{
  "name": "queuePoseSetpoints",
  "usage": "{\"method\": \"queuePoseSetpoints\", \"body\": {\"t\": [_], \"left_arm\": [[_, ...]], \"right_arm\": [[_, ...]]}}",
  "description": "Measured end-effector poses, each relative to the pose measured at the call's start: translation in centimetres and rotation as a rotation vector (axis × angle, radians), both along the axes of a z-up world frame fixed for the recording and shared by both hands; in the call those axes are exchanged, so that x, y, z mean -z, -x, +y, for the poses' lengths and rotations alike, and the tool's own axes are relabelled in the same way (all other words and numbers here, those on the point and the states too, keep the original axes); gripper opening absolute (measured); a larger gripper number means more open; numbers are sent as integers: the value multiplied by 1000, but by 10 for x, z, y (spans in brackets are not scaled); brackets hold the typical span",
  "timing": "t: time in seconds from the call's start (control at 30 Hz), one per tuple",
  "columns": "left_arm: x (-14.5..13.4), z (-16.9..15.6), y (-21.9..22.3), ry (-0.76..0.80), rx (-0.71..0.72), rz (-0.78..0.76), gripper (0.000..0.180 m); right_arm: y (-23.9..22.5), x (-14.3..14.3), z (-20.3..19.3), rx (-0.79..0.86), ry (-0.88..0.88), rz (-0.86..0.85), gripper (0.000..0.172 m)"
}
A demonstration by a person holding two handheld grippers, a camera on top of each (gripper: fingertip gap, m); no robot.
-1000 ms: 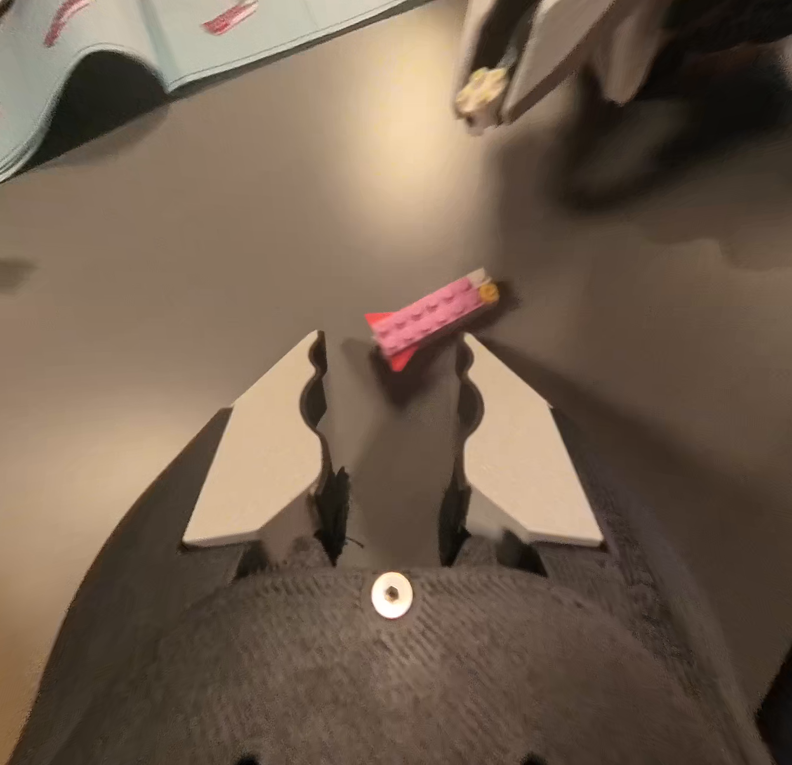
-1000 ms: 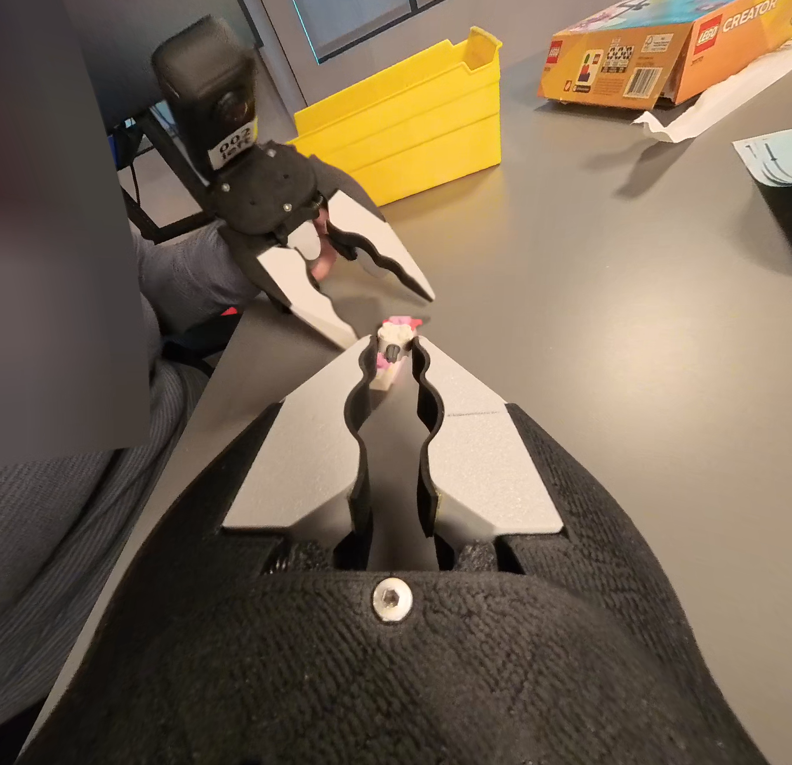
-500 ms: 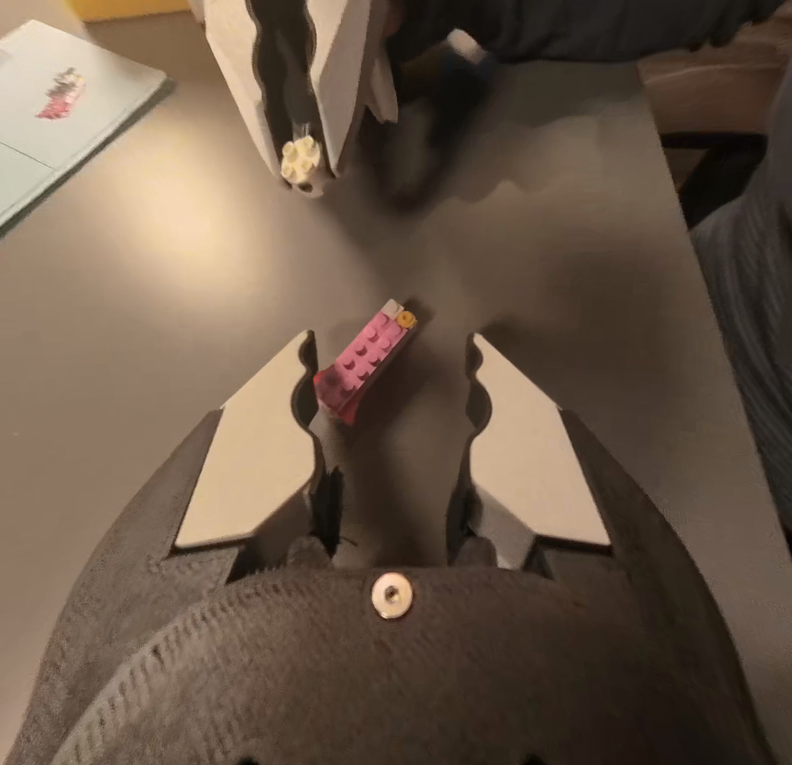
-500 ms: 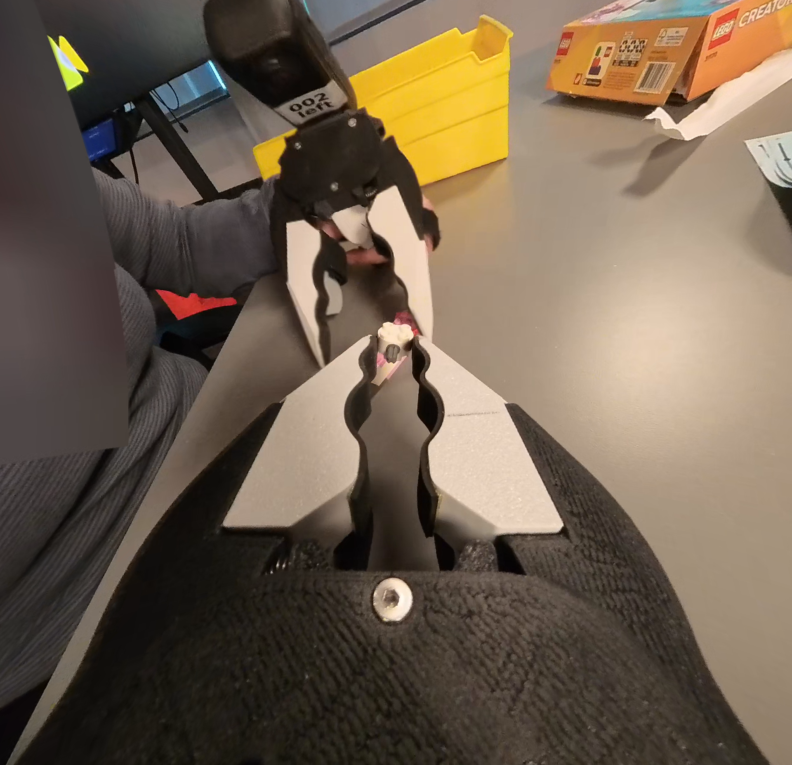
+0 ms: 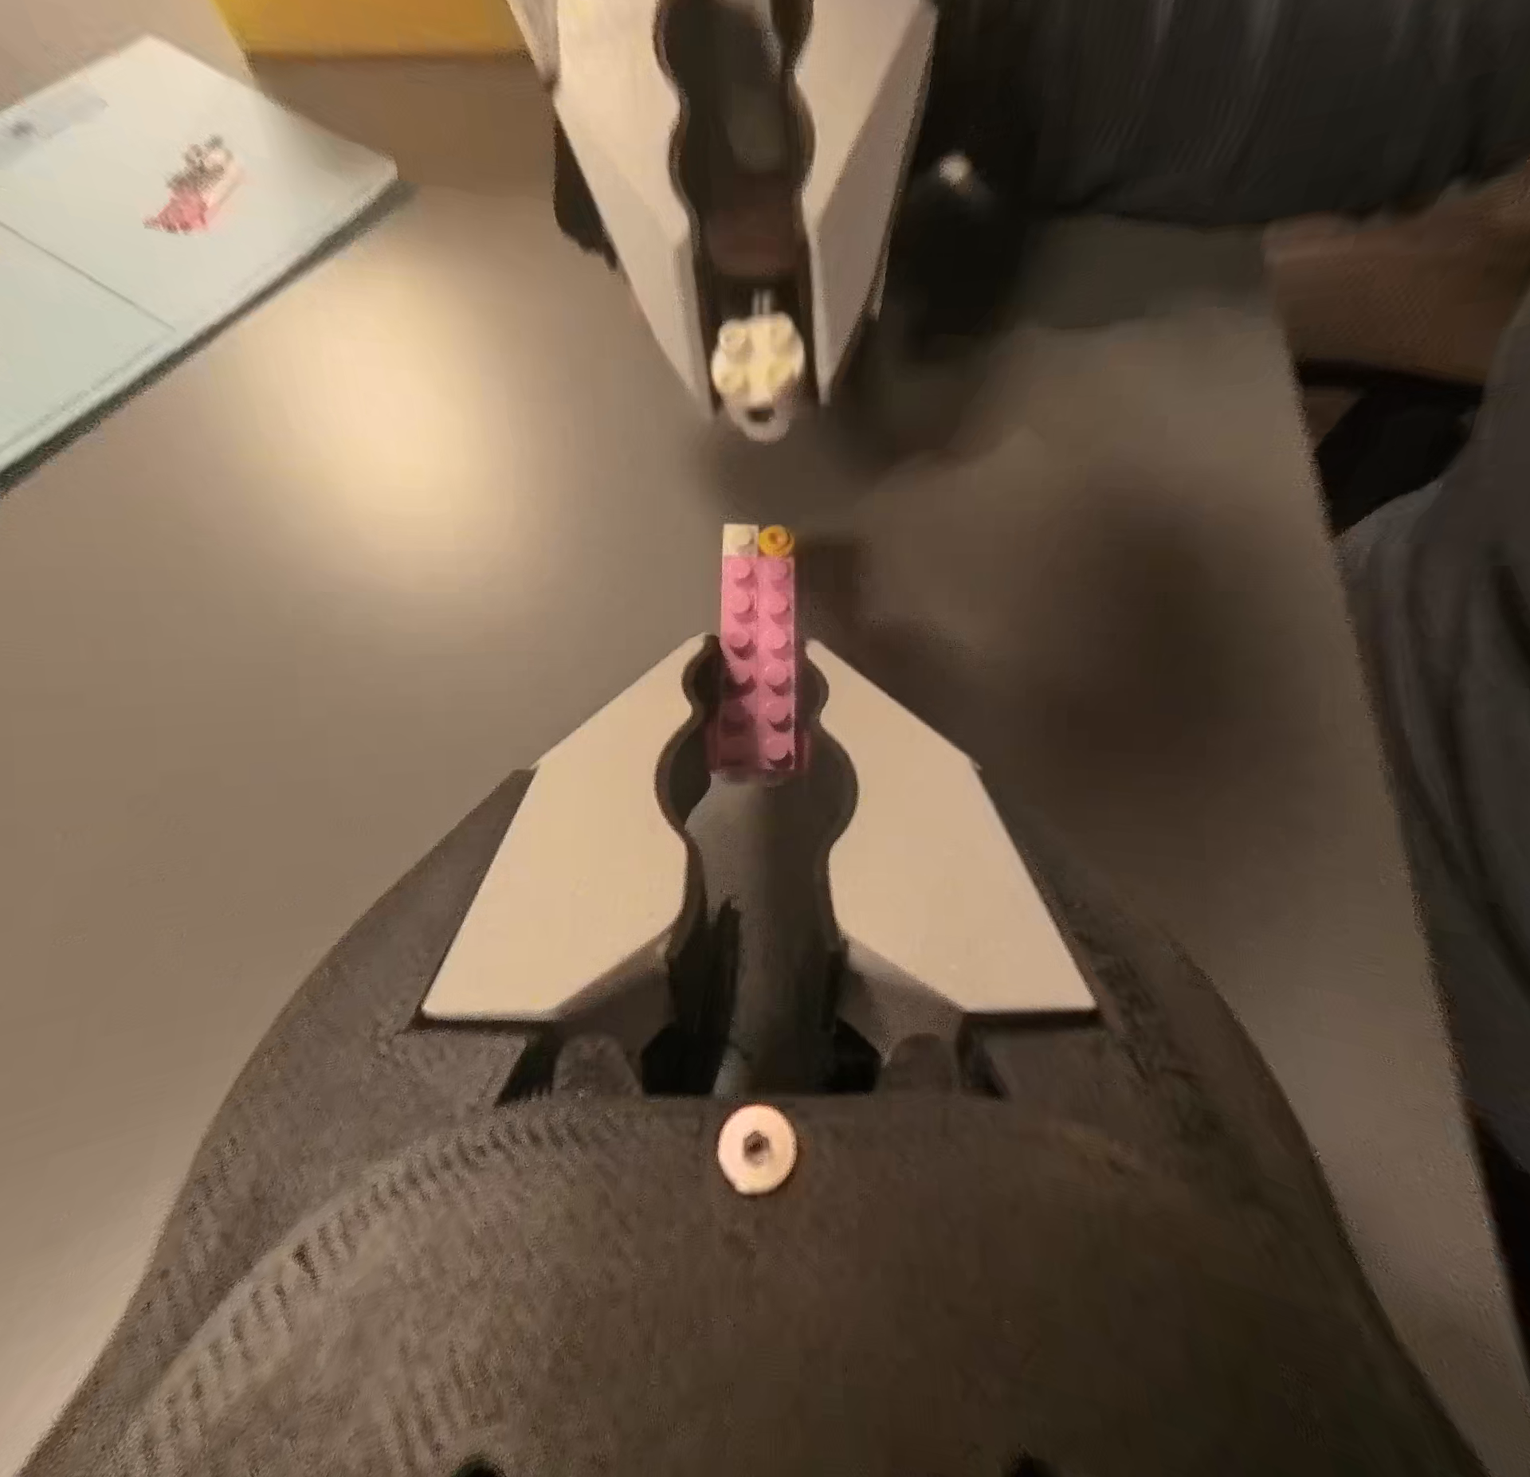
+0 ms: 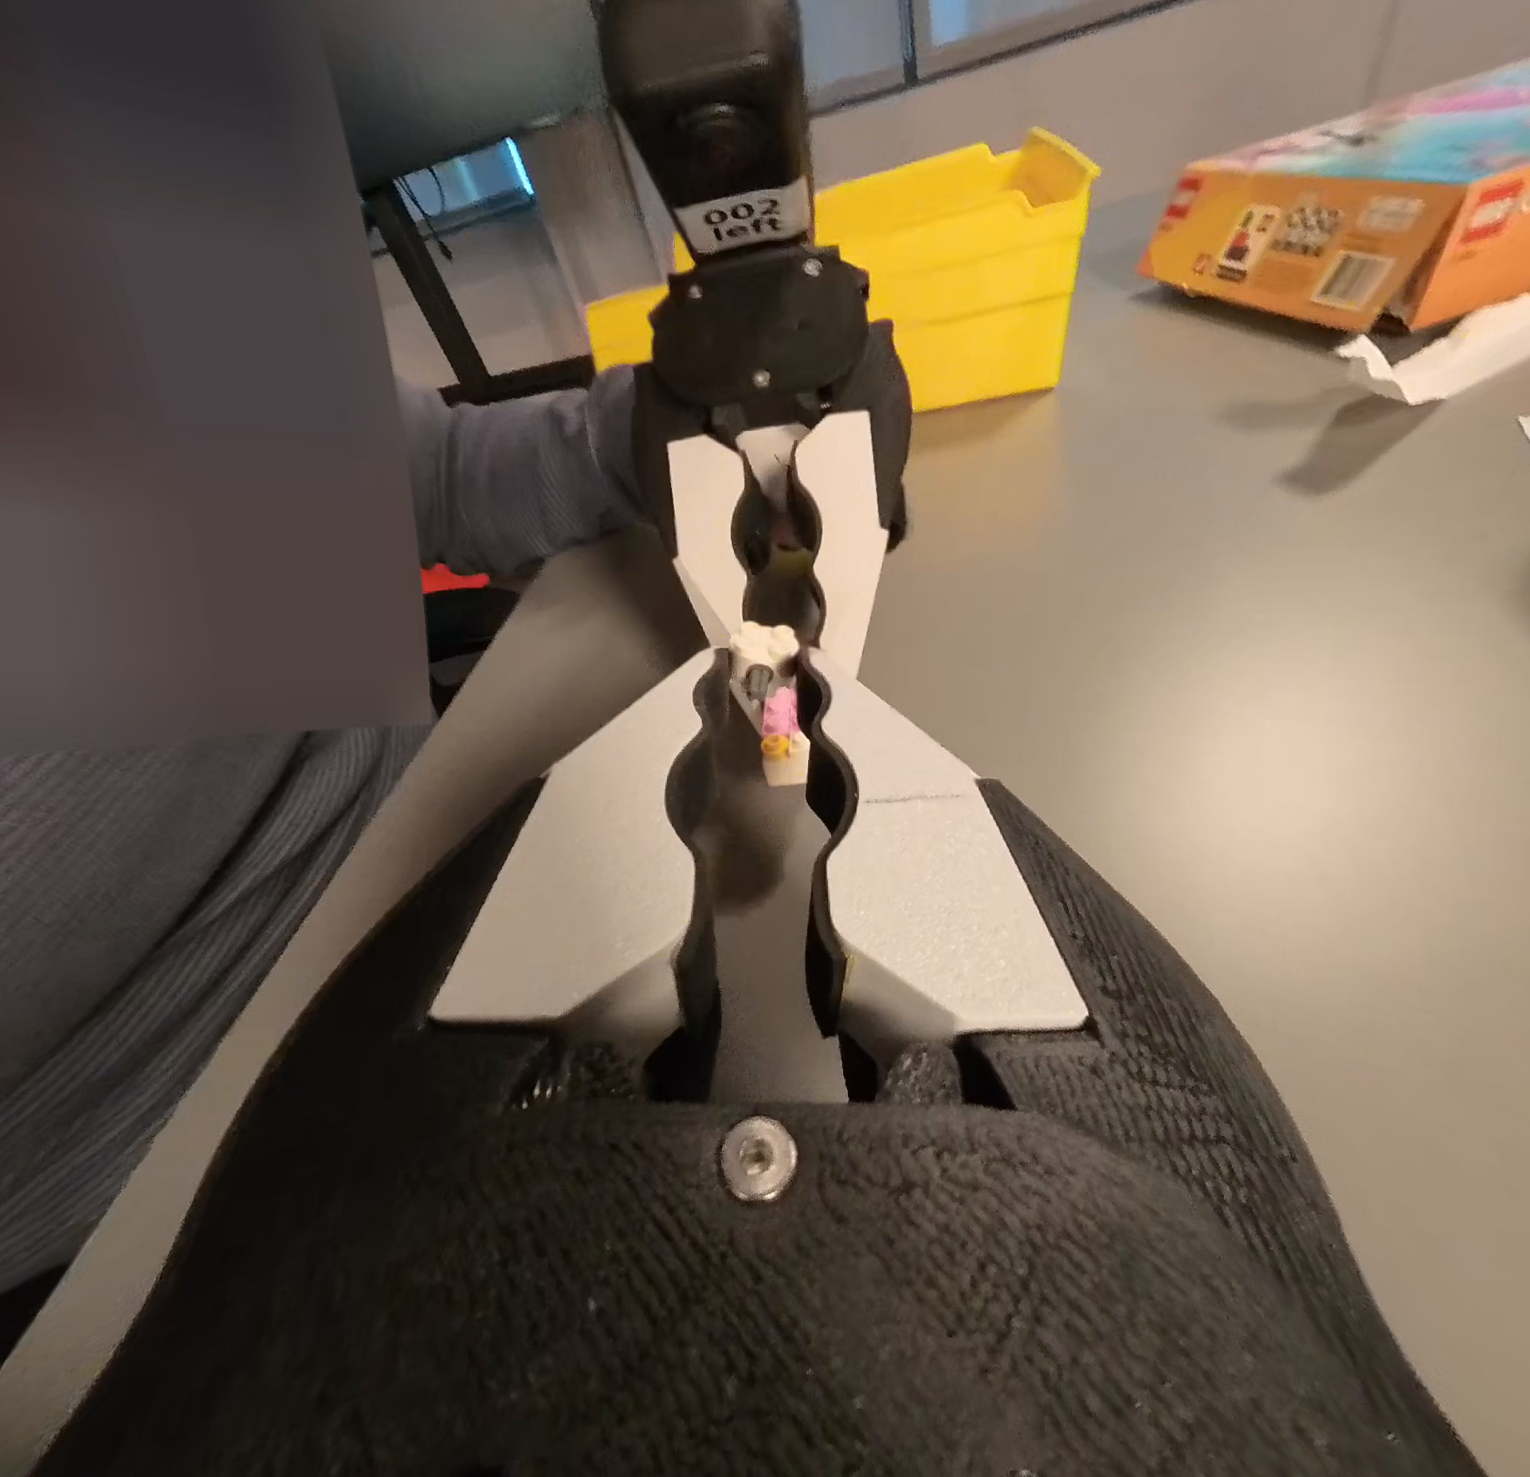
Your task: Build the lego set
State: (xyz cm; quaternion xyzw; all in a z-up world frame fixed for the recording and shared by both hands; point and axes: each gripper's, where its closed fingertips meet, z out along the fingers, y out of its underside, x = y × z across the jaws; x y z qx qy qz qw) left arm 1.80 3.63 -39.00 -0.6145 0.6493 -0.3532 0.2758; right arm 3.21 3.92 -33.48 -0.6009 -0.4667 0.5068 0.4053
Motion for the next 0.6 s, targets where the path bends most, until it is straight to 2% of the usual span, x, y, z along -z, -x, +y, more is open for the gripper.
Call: {"method": "queuePoseSetpoints", "body": {"t": [0.13,0.2,0.6], "left_arm": [[-30,-10,-10,125,-9,-114,16],[-37,-10,-10,136,-21,-140,16],[-34,-14,-6,57,-4,-104,16]], "right_arm": [[0,-10,0,-15,60,84,14],[0,-14,-2,-32,83,122,14],[4,-8,-10,-54,-41,54,14]]}}
